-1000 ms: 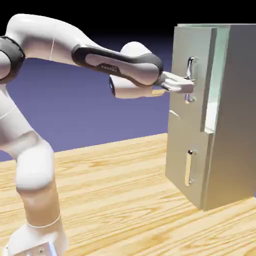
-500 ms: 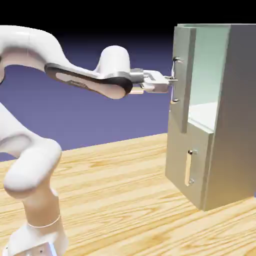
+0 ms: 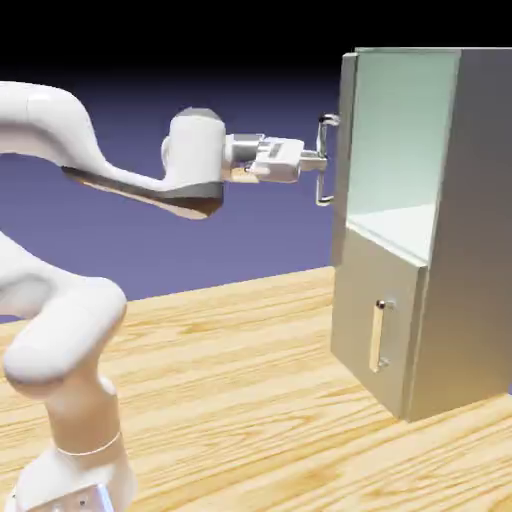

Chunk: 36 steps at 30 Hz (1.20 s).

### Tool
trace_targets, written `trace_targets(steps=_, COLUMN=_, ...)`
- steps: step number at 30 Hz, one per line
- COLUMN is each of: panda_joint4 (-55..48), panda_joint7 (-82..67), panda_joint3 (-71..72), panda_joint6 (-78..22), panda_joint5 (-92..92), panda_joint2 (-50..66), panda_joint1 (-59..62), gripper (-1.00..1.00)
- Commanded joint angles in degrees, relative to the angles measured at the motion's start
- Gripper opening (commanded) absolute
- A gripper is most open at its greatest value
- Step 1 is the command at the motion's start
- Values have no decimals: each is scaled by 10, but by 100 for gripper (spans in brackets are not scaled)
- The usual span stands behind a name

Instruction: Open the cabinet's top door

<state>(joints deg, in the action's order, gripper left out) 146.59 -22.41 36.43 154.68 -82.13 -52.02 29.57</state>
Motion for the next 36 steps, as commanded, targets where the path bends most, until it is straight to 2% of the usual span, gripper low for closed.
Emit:
trace_targets(steps=1, panda_joint4=2, panda_joint7=-16, panda_joint3=7, panda_joint6=-21, panda_joint5=23, panda_joint2=-4, panda_joint1=-9, gripper=-100)
trace_targets(steps=8, panda_joint4=-16, panda_joint7=-95, panda_joint3=80, panda_joint6=-193, panda_joint5=174, panda_joint2=-13, panda_joint1=-47, gripper=-100)
trace_targets(steps=16, panda_joint4=-100, panda_joint7=-132, panda_joint3=197, panda_joint6=-393, panda_joint5=293, panda_joint2=2, panda_joint1=-19, gripper=-100)
trace_targets(steps=27, panda_joint4=-308, panda_joint7=-170, panda_joint3=391, panda_joint6=-655, panda_joint5=416, panda_joint2=7, panda_joint1=156, gripper=-100)
trace_targets(steps=36, panda_joint4=-478, panda_joint7=-214, panda_joint3=489, panda_joint6=-803, panda_joint5=477, panda_joint2=-35, panda_joint1=309, gripper=-100)
